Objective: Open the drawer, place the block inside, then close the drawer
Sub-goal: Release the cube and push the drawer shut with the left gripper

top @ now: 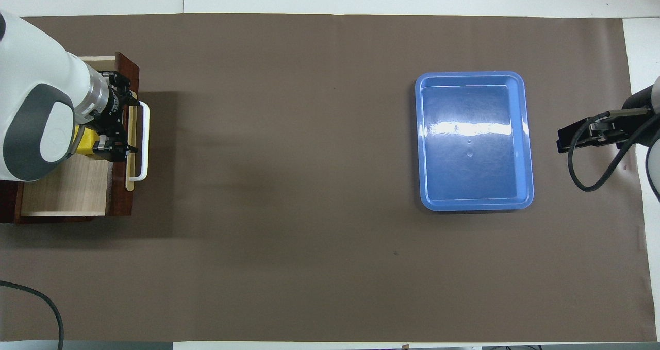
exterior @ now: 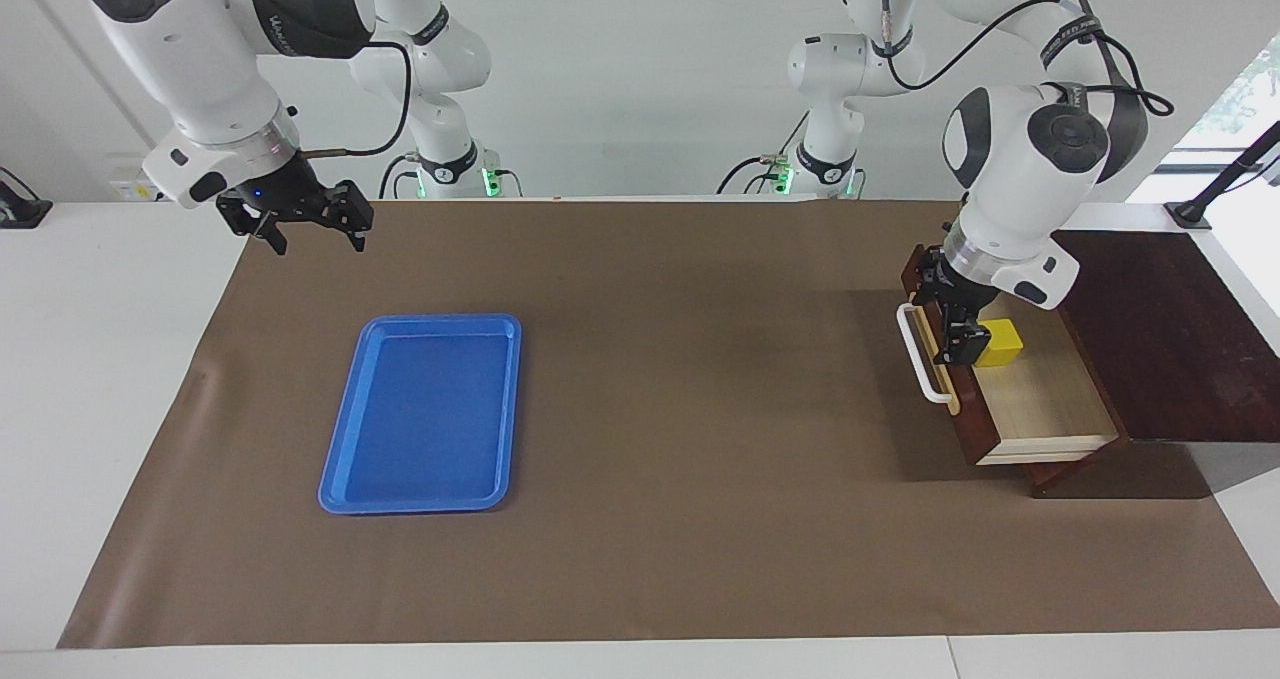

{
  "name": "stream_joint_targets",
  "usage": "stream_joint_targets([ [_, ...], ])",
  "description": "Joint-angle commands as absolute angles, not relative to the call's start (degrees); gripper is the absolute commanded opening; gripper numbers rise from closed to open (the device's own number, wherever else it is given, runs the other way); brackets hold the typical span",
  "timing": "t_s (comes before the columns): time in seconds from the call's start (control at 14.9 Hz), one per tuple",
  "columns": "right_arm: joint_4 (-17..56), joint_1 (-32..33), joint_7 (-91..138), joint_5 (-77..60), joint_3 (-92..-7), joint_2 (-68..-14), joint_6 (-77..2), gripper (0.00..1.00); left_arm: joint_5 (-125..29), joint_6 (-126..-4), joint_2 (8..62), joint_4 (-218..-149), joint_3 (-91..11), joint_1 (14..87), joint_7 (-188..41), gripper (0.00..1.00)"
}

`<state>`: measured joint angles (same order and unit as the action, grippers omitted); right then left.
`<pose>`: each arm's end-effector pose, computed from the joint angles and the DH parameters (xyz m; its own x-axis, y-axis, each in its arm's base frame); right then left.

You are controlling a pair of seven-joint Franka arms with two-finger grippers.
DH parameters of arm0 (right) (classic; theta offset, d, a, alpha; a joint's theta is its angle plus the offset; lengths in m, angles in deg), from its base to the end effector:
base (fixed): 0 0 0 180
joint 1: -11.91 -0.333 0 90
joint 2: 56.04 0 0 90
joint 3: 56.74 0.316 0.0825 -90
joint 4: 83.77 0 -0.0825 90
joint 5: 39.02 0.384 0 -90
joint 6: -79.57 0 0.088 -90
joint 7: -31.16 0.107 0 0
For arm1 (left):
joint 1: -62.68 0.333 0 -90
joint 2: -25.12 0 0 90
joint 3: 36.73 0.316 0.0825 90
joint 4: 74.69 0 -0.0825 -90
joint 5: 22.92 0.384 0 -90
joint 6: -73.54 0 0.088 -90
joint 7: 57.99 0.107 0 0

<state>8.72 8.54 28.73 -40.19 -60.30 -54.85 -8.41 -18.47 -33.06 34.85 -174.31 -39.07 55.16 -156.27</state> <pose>0.5545 -0.0037 0.5897 0.9942 0.0383 -0.1001 0.0402 -0.9990 0.0174 0.5995 -0.0968 0.4703 0.0524 0.9960 0.0726 0.9980 -0.0497 -0.0384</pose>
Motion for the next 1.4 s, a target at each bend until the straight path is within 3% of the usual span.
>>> stream_joint_targets([
  [0.0,9.3,8.9,28.0,-41.0,-60.0,-55.5,-8.0,1.0,-16.3,-36.8,33.5,-179.1,-38.3,54.7,-157.2,1.0],
  [1.34,9.3,8.9,28.0,-41.0,-60.0,-55.6,-8.0,1.0,-13.3,-42.1,34.0,-178.8,-38.3,70.6,-141.2,1.0],
])
